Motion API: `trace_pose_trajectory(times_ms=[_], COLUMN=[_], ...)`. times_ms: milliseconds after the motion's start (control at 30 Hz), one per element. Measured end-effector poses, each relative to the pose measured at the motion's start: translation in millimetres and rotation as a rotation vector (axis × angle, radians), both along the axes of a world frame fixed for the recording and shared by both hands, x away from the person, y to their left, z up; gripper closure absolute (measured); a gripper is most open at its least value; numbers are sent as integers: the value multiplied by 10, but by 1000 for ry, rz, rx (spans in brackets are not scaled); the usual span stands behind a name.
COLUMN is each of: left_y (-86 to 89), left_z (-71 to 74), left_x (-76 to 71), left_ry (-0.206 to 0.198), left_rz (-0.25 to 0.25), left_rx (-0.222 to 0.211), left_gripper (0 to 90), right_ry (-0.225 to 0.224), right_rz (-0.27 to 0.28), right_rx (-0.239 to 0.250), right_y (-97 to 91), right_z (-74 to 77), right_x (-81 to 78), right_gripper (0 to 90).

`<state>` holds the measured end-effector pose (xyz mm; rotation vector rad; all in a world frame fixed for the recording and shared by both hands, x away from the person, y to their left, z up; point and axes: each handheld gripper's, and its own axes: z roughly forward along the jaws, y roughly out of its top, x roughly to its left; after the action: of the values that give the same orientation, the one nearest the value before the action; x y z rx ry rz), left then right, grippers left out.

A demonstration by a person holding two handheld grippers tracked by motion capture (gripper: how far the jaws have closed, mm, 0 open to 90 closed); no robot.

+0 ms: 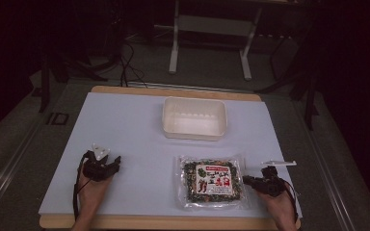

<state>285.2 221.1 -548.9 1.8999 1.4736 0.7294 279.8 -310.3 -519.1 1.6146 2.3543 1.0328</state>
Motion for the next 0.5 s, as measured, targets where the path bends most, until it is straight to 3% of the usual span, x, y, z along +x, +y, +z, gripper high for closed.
trace_pose_trajectory(times_ms=[233,433,500], left_y=[-1,-4,-5], left_z=[0,-2,-2], left_x=[0,1,1], left_ry=[0,0,2], left_rz=[-2,0,-1], left_rx=[2,4,3], left_gripper=[473,473,473], right_ry=[16,32,42], right_rz=[1,-31,-52], right_rx=[-33,-72,-70], right_y=[53,65,63], right_z=[-24,-26,-27], right_x=[27,37,38], right_gripper=[818,674,668])
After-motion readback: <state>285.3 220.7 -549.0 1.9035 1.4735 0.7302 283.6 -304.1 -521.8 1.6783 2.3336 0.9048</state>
